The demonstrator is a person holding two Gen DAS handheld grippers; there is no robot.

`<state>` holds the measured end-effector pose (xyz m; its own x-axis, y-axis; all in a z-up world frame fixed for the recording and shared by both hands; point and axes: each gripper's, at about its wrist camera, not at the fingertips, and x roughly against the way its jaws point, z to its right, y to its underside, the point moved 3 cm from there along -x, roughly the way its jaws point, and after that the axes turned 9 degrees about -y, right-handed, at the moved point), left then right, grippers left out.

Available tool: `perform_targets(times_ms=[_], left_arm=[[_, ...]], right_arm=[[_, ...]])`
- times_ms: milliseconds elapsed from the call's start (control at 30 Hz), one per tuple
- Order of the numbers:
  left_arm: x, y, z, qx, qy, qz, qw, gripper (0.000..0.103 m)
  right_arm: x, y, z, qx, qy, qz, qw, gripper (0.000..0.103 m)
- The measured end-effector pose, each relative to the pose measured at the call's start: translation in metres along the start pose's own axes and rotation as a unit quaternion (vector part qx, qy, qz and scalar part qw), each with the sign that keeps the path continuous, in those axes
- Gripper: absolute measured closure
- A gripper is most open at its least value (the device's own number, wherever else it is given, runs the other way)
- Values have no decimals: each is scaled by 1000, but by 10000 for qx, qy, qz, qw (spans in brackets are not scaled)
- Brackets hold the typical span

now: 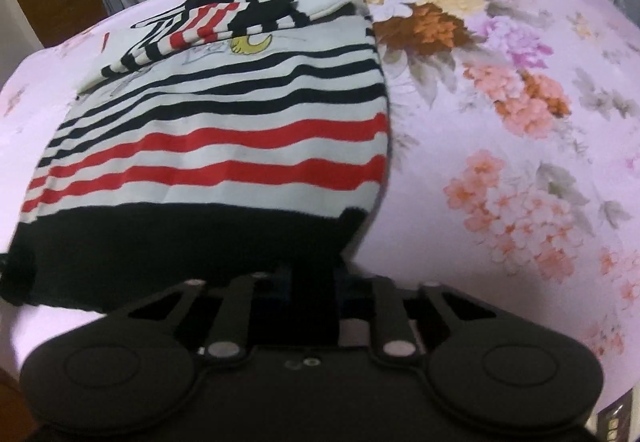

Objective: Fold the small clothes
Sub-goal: 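Lift the hem with both grippers and fold it over toward the collar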

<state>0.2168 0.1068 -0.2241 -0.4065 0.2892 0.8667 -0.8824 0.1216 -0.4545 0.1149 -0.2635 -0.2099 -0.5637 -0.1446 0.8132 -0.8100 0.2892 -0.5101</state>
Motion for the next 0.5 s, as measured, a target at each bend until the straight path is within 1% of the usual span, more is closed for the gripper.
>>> perform_targets(times_ms=[67, 133, 167, 300, 400, 500], left_arm=[[3, -5, 1, 26, 85, 50, 9999, 96], [9, -11, 1, 15, 133, 197, 9997, 96], [13, -16, 2, 13, 161, 306, 9994, 96], [25, -43, 7, 9, 224, 758, 9969, 97], [27, -71, 10, 61, 290, 1085, 9937, 97], [22, -98, 15, 82, 310, 1368, 9901, 97]], right_arm=[[3, -3, 4, -185, -167, 11, 9997, 97], [9, -9, 6, -310, -367, 112, 9988, 98], [13, -12, 6, -374, -497, 187, 9979, 98], [24, -35, 4, -457, -781, 459, 9948, 98], [27, -60, 1, -327, -814, 693, 9937, 98], [20, -90, 1, -260, -831, 892, 9922, 98]])
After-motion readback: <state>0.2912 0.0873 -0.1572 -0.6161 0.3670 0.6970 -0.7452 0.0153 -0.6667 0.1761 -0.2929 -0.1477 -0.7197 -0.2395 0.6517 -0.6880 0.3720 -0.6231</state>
